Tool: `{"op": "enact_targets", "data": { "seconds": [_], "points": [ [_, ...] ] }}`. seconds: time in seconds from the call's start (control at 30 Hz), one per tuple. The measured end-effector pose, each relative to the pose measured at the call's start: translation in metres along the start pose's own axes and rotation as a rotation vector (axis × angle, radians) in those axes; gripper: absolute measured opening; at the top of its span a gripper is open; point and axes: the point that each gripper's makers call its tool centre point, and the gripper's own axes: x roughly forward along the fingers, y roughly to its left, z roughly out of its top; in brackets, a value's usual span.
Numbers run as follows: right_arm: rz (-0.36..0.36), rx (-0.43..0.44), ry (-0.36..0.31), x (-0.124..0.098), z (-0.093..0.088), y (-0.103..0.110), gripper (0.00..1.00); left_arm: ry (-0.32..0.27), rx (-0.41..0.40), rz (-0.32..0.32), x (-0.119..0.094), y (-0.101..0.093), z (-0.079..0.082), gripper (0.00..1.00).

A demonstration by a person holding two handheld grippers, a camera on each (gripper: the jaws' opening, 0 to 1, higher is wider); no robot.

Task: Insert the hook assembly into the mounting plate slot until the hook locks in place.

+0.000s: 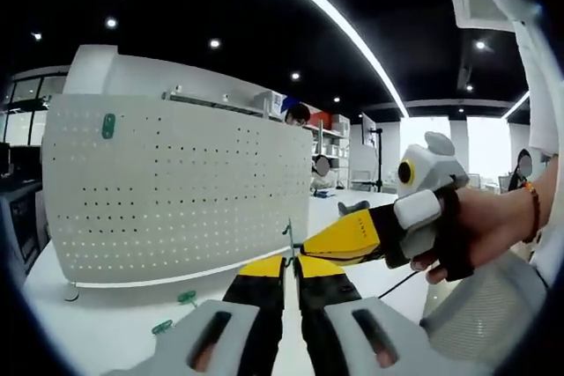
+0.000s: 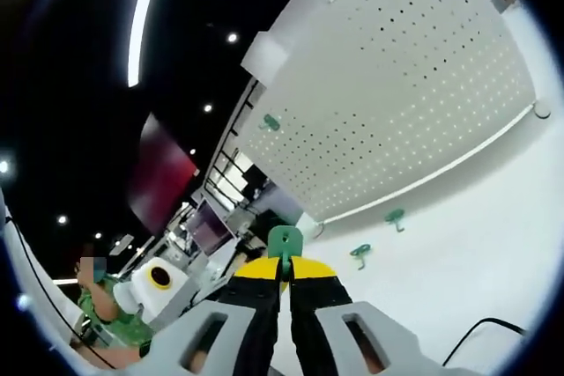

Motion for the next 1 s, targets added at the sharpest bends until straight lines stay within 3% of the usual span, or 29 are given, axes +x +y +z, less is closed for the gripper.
{"op": "enact_targets", "data": {
  "seconds": [0.43,0.73,1.0],
  "points": [
    [-0.044,-0.161,-0.014,0.002,0.009,0.005,0.01,-0.005,-0.017,0.055,-0.020,0.008,0.008,0.14],
    [-0.059,-0.196,-0.028,0.013,0.009,0.014,0.01,0.012,0.014,0.073,-0.044,0.015,0.012,0.17],
    [-0.090,-0.289,-0.040,0.026,0.013,0.023,0.01,0.020,0.015,0.085,-0.067,0.028,0.014,0.23]
  ]
}}
